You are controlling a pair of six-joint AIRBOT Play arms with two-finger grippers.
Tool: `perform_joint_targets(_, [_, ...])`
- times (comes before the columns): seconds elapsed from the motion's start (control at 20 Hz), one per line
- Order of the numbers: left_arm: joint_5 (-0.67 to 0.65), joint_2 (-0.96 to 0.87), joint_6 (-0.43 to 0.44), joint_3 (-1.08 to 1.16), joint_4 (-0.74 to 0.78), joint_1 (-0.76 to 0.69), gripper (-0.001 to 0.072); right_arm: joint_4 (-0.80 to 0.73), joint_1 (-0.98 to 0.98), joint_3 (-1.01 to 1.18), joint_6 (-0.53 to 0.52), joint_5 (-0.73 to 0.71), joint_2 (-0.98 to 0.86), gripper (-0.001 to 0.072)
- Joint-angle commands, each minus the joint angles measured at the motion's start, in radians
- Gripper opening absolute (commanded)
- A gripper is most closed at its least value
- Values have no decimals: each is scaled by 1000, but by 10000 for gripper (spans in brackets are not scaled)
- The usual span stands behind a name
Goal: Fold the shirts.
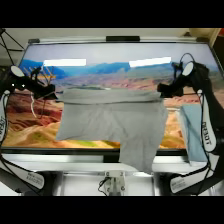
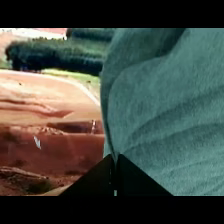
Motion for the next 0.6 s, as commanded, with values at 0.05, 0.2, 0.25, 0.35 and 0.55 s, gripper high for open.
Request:
perform_joint_targets(0.05, [-47,5,22,-60,4,2,29,-5,7,-85,33,2,3,67])
perform_joint_targets(0.2, [-21,4,21,-92,4,3,29,-15,6,-85,38,-10,2,67])
perform_joint_targets(0.25, [-10,4,21,-99,4,2,29,-15,6,-87,39,-11,2,67])
perform_joint_targets(0.35, [6,3,18,-111,4,3,30,-24,6,-89,50,-12,0,67])
perform_joint_targets(0.55, [-34,9,19,-106,-8,5,594,-19,3,-86,36,3,25,500])
